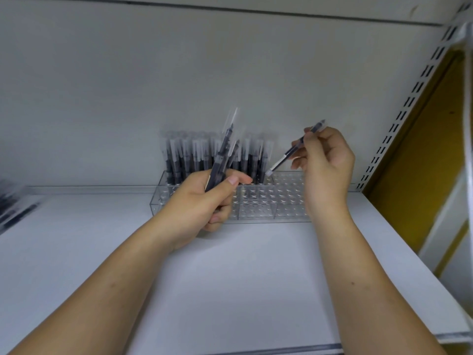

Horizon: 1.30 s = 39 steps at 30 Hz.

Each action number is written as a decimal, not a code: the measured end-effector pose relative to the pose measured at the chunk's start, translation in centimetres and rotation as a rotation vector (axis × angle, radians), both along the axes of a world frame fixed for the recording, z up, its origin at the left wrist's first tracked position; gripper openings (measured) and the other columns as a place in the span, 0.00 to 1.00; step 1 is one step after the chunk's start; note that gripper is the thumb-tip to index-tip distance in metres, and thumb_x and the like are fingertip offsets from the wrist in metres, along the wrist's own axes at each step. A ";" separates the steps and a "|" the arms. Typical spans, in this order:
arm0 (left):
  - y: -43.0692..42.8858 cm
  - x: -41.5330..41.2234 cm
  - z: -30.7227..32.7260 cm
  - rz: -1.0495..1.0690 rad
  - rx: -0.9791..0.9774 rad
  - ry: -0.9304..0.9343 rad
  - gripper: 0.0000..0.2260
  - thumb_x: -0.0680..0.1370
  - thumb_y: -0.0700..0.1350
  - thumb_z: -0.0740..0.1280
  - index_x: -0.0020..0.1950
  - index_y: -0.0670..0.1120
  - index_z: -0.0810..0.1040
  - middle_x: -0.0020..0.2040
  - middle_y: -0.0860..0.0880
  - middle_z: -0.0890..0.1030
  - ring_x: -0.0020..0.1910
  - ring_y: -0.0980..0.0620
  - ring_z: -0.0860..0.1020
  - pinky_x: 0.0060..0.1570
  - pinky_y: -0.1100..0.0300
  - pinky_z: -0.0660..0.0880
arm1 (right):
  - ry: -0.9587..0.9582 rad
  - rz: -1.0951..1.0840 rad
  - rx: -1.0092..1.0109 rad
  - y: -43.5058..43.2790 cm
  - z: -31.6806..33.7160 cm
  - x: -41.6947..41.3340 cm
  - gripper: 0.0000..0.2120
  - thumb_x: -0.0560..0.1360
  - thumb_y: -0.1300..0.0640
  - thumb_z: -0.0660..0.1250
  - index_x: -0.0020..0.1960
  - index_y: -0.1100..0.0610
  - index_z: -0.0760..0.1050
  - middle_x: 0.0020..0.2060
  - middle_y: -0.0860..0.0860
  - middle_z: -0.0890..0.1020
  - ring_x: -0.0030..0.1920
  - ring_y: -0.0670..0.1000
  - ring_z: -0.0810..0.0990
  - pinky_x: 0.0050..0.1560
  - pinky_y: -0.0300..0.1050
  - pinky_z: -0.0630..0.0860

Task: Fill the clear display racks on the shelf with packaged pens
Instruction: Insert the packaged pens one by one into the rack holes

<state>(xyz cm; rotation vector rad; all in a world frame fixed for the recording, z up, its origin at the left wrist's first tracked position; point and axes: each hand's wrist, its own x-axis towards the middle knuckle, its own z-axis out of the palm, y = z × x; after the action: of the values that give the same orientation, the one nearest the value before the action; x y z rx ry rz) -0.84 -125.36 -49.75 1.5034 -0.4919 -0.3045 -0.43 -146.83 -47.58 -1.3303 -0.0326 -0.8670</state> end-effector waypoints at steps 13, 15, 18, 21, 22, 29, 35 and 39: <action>0.0 -0.1 0.3 -0.006 -0.031 0.034 0.12 0.87 0.47 0.60 0.61 0.41 0.78 0.34 0.50 0.59 0.28 0.51 0.59 0.27 0.65 0.55 | 0.135 -0.192 -0.533 -0.3 -2.1 1.9 0.04 0.82 0.59 0.66 0.52 0.51 0.74 0.41 0.46 0.82 0.43 0.49 0.83 0.43 0.39 0.78; -0.1 -0.1 0.3 -0.009 -0.039 0.037 0.12 0.87 0.47 0.59 0.60 0.41 0.78 0.34 0.50 0.59 0.28 0.51 0.59 0.26 0.65 0.55 | 0.144 -0.180 -0.568 -0.3 -2.1 2.1 0.03 0.82 0.59 0.66 0.51 0.52 0.74 0.41 0.46 0.82 0.43 0.48 0.83 0.43 0.39 0.78; -0.1 0.0 0.3 -0.012 -0.035 0.035 0.12 0.87 0.47 0.59 0.61 0.40 0.78 0.34 0.50 0.59 0.28 0.51 0.59 0.26 0.65 0.55 | 0.164 -0.177 -0.626 -0.3 -2.2 2.4 0.03 0.81 0.60 0.67 0.50 0.53 0.75 0.39 0.43 0.80 0.39 0.43 0.80 0.42 0.37 0.77; -0.1 0.0 0.3 -0.010 -0.032 0.037 0.13 0.87 0.47 0.59 0.61 0.40 0.78 0.34 0.50 0.59 0.28 0.51 0.60 0.26 0.64 0.55 | 0.218 -0.170 -0.688 -0.3 -2.4 2.7 0.03 0.81 0.60 0.67 0.53 0.56 0.79 0.39 0.43 0.80 0.38 0.42 0.79 0.43 0.40 0.77; -0.1 0.0 0.3 -0.010 -0.032 0.038 0.13 0.87 0.47 0.59 0.61 0.40 0.78 0.34 0.50 0.59 0.28 0.51 0.60 0.26 0.64 0.55 | 0.237 -0.169 -0.705 -0.3 -2.4 2.8 0.03 0.80 0.60 0.67 0.53 0.56 0.79 0.38 0.44 0.81 0.38 0.42 0.79 0.43 0.42 0.77; -0.1 0.0 0.2 -0.008 -0.033 0.030 0.13 0.87 0.47 0.59 0.61 0.41 0.78 0.35 0.49 0.58 0.28 0.51 0.60 0.26 0.65 0.55 | 0.401 -0.188 -0.785 -0.3 -2.5 2.8 0.03 0.76 0.58 0.70 0.49 0.53 0.82 0.36 0.42 0.82 0.37 0.46 0.81 0.46 0.48 0.81; -0.1 -0.1 0.3 -0.008 -0.023 0.020 0.13 0.87 0.47 0.60 0.61 0.40 0.78 0.35 0.48 0.58 0.28 0.51 0.59 0.26 0.65 0.55 | 0.453 -0.168 -0.761 -0.3 -2.2 2.3 0.05 0.74 0.56 0.70 0.47 0.49 0.83 0.36 0.42 0.84 0.39 0.47 0.84 0.50 0.51 0.83; -0.1 -0.1 0.3 -0.001 -0.009 0.017 0.12 0.87 0.47 0.60 0.60 0.41 0.79 0.35 0.48 0.58 0.28 0.51 0.59 0.26 0.65 0.56 | 0.426 -0.185 -0.727 -0.4 -2.1 1.9 0.04 0.75 0.57 0.71 0.49 0.52 0.83 0.38 0.43 0.84 0.40 0.44 0.83 0.49 0.46 0.82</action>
<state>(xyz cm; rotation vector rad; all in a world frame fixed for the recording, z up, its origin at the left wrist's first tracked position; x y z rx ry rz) -0.92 -125.49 -49.44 1.4910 -0.4800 -0.3153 1.49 -147.26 -49.66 -2.2103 0.1207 -0.7306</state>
